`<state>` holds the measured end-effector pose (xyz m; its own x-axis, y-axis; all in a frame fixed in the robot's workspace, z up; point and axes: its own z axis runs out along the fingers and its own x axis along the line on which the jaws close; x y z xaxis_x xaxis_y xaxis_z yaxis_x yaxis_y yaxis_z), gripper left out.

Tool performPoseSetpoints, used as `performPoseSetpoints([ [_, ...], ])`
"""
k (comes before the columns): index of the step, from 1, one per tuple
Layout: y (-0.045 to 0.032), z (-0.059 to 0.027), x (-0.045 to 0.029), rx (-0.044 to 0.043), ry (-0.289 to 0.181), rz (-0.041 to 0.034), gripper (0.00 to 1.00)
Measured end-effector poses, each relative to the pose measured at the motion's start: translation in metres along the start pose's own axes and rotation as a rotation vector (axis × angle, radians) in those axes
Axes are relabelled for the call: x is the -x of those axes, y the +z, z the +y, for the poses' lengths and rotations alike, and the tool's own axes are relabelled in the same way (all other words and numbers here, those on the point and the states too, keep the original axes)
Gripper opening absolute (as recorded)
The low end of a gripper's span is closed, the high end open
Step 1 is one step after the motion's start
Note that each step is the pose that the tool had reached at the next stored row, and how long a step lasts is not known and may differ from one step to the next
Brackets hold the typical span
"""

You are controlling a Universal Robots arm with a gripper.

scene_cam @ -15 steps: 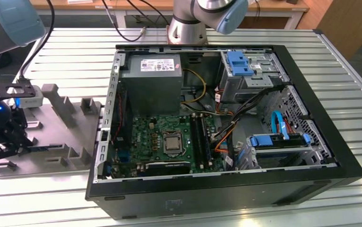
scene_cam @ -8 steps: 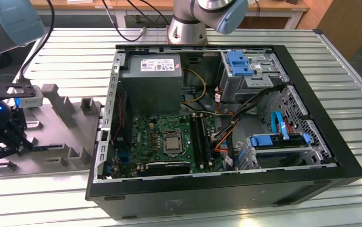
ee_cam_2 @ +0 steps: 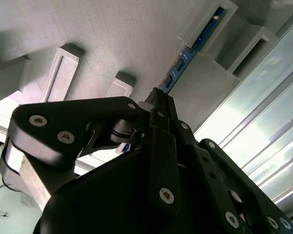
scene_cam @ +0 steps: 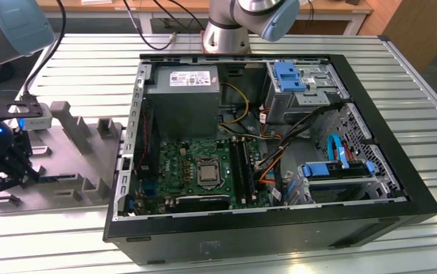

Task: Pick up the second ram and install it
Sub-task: 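Pick up the second ram and move it above second insertion slot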

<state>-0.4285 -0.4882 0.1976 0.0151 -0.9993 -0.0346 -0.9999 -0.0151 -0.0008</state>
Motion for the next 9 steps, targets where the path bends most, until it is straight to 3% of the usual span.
performPoseSetpoints([
  [9,0.0,0.0,0.0001,0.0,0.0,0.0,0.13],
])
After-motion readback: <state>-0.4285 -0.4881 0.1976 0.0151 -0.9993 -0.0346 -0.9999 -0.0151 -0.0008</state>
